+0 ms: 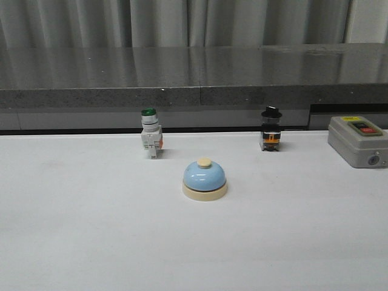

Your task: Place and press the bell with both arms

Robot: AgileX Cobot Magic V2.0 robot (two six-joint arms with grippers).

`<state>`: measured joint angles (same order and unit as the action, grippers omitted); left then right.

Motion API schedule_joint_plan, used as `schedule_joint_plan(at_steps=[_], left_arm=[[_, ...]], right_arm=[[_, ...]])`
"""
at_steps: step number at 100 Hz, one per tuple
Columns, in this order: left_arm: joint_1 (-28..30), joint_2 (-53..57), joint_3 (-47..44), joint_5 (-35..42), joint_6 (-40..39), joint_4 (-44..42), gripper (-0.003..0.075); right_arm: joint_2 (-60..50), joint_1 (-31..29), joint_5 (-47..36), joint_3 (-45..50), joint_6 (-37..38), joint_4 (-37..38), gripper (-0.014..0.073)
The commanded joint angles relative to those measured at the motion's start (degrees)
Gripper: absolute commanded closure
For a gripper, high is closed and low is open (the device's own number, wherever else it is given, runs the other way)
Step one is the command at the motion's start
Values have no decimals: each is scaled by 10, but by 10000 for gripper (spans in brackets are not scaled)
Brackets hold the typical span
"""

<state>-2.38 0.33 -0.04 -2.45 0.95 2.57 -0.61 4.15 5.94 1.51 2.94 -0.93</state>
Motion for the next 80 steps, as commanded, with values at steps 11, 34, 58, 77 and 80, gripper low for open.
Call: schedule_joint_plan(at_steps=[11, 34, 58, 77, 80], left_arm=[[0, 16, -24, 45, -5, -1, 741], [0, 16, -24, 45, -5, -1, 741], [0, 16, -24, 45, -5, -1, 741], [0, 16, -24, 45, -5, -1, 741], [0, 16, -24, 45, -5, -1, 741]], right_arm=[[-8, -5, -49, -9, -2, 5, 654], [-8, -5, -49, -9, -2, 5, 654], [-8, -5, -50, -9, -2, 5, 654], [-8, -5, -129, -9, -2, 5, 654], [-8, -5, -137, -12, -1, 5, 654]])
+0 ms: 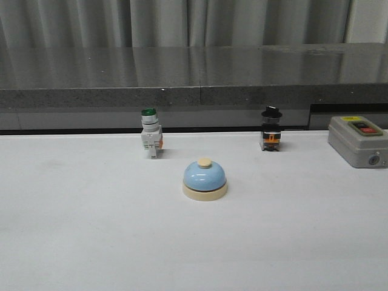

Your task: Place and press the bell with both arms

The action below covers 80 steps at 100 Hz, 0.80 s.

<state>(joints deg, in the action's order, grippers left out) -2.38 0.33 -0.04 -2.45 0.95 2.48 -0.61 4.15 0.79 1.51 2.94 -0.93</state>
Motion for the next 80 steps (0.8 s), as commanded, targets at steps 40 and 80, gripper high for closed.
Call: schedule_joint_plan(at_steps=[40, 80], left_arm=[[0, 16, -24, 45, -5, -1, 741], [0, 16, -24, 45, -5, -1, 741]], right_arm=[[77, -5, 202, -256, 2, 5, 654], [332, -5, 489, -491, 2, 5, 654]])
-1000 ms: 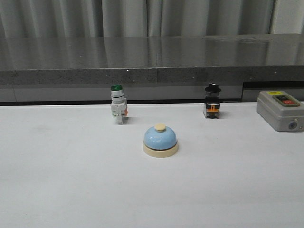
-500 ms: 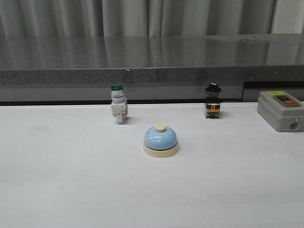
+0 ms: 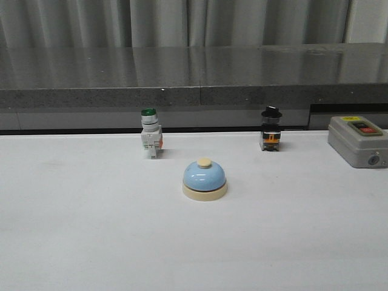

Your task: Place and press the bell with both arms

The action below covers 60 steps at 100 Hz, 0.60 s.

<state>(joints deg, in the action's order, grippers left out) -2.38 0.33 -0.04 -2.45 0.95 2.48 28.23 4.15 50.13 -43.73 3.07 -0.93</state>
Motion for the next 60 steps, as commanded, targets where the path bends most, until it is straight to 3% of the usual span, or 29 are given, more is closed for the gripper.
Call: schedule_joint_plan(at_steps=[1, 28, 60], left_arm=[[0, 16, -24, 45, -5, -1, 741], [0, 16, -24, 45, -5, -1, 741], [0, 16, -24, 45, -5, -1, 741]], right_arm=[[46, -5, -5, -41, 1, 5, 654], [124, -5, -24, -42, 1, -1, 654], [245, 26, -80, -44, -34, -66, 654]])
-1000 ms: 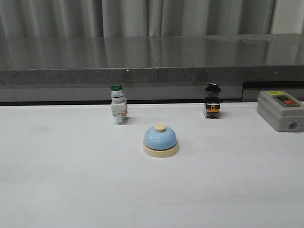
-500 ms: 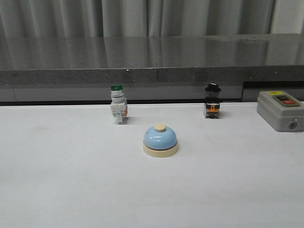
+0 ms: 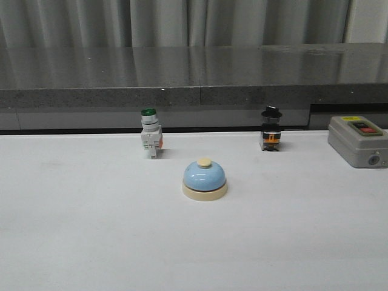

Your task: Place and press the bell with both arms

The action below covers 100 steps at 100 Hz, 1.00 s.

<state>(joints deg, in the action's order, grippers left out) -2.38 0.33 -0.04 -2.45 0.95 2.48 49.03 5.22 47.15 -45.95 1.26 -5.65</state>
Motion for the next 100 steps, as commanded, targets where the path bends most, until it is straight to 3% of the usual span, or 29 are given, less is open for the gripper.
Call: schedule_joint_plan(at_steps=[1, 42, 100], left_arm=[[0, 16, -24, 45, -5, -1, 741], [0, 16, -24, 45, -5, -1, 741], [0, 16, -24, 45, -5, -1, 741]], right_arm=[[44, 17, -53, -21, -16, -19, 654], [261, 157, -128, -108, -16, -25, 654], [530, 244, -119, -323, -16, -25, 654]])
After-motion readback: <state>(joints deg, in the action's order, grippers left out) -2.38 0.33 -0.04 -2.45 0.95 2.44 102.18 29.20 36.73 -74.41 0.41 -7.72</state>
